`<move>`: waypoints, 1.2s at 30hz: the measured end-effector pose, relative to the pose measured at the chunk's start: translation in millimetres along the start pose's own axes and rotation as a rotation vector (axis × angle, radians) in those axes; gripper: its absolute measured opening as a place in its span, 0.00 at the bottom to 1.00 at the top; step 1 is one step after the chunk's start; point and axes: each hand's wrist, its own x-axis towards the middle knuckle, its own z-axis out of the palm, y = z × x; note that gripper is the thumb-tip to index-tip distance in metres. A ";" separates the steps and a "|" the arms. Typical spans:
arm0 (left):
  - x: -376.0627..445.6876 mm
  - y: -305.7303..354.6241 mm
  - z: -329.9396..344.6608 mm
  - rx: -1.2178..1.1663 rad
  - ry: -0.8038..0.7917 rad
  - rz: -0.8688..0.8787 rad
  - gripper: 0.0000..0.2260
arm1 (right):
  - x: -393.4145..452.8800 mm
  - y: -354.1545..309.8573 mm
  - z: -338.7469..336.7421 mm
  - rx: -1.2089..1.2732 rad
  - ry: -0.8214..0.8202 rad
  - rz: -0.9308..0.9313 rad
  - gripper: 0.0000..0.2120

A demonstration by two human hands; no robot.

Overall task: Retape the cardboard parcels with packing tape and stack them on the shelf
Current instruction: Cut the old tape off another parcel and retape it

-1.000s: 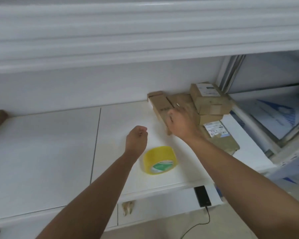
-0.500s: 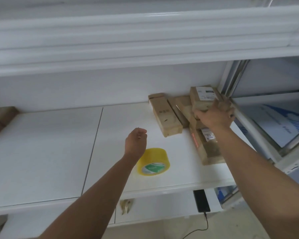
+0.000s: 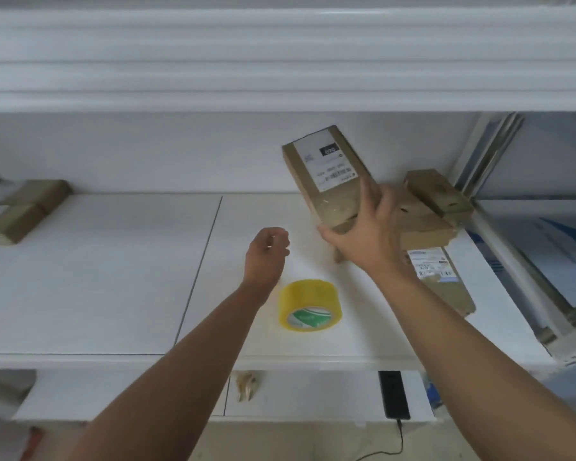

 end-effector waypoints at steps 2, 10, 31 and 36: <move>4.2 6.2 -17.0 -0.100 -0.023 -0.048 0.12 | -14.5 -33.7 10.4 0.063 -0.012 -0.126 0.53; 8.0 -2.9 -129.4 -0.462 0.082 -0.199 0.17 | -51.3 -138.1 59.6 0.427 -0.445 -0.263 0.52; 17.1 -103.5 -247.7 0.000 0.060 -0.234 0.14 | -112.0 -225.3 161.1 0.579 -0.805 0.326 0.18; 25.1 -120.9 -243.2 0.381 0.099 -0.255 0.16 | -116.7 -215.0 170.2 0.495 -0.786 0.347 0.20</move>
